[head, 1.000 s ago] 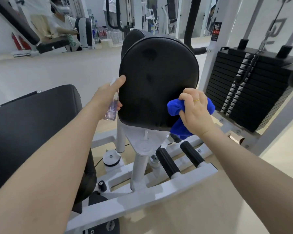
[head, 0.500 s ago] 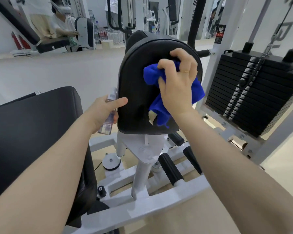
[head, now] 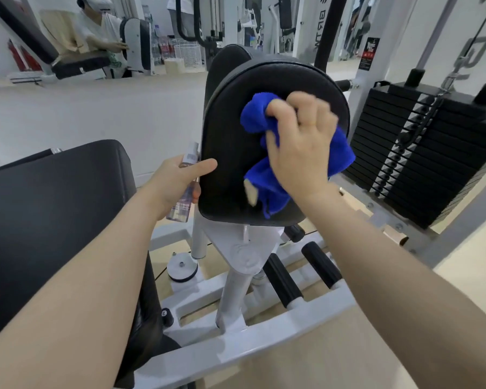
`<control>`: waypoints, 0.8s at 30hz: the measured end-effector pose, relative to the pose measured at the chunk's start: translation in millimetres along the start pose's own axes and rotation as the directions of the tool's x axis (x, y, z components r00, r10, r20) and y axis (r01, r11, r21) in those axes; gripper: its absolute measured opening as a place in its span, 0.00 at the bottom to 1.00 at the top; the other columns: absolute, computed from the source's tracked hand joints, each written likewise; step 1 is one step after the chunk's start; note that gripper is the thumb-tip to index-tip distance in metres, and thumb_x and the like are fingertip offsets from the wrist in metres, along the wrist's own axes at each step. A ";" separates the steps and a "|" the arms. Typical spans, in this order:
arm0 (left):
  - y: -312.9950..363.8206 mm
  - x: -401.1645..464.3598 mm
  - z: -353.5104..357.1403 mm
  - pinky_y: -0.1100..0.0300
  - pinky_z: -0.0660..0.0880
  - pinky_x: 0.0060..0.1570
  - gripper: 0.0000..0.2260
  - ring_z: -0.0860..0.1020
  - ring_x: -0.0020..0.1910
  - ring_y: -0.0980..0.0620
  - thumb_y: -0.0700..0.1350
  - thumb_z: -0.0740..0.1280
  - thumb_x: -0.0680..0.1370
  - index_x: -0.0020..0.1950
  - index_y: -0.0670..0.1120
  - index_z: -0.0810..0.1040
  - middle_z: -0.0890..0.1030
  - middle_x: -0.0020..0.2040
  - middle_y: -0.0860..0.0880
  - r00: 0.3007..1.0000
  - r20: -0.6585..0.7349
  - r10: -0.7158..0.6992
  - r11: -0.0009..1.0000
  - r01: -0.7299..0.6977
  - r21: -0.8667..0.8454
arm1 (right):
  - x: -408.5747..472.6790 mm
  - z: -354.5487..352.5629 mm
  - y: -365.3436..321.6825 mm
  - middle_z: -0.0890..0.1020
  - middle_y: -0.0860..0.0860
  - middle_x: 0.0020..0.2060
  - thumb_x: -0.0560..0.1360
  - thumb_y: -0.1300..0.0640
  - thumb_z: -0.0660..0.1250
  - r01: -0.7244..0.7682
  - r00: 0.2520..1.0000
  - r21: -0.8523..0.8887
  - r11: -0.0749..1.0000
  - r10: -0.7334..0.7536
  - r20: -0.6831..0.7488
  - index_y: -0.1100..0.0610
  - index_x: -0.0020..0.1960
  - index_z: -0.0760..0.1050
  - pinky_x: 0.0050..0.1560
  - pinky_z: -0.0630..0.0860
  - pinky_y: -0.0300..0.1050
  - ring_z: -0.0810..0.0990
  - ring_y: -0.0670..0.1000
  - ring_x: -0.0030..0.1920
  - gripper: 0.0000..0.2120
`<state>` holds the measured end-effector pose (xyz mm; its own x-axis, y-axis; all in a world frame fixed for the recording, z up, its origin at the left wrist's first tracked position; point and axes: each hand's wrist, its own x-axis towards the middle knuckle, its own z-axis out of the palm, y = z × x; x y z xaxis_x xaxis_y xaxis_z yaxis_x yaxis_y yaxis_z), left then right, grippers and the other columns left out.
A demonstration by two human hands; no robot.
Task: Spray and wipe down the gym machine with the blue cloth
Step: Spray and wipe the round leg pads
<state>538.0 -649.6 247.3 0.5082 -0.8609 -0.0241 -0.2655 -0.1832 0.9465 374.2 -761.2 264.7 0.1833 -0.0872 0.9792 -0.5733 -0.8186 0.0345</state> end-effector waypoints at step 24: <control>4.8 8.6 4.6 0.72 0.70 0.24 0.09 0.68 0.19 0.57 0.47 0.63 0.78 0.39 0.45 0.72 0.71 0.19 0.54 0.996 0.083 0.018 0.993 -0.008 -0.115 | 19.0 -13.1 9.6 0.81 0.50 0.42 0.73 0.64 0.63 0.142 0.986 -0.284 0.948 -0.161 -0.041 0.54 0.45 0.79 0.44 0.66 0.48 0.68 0.53 0.44 0.08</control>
<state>537.4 -660.1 250.2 0.4336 -0.9005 -0.0338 -0.1737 -0.1204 0.9774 361.7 -763.2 286.3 0.2397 0.0691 0.9684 -0.7442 -0.6275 0.2290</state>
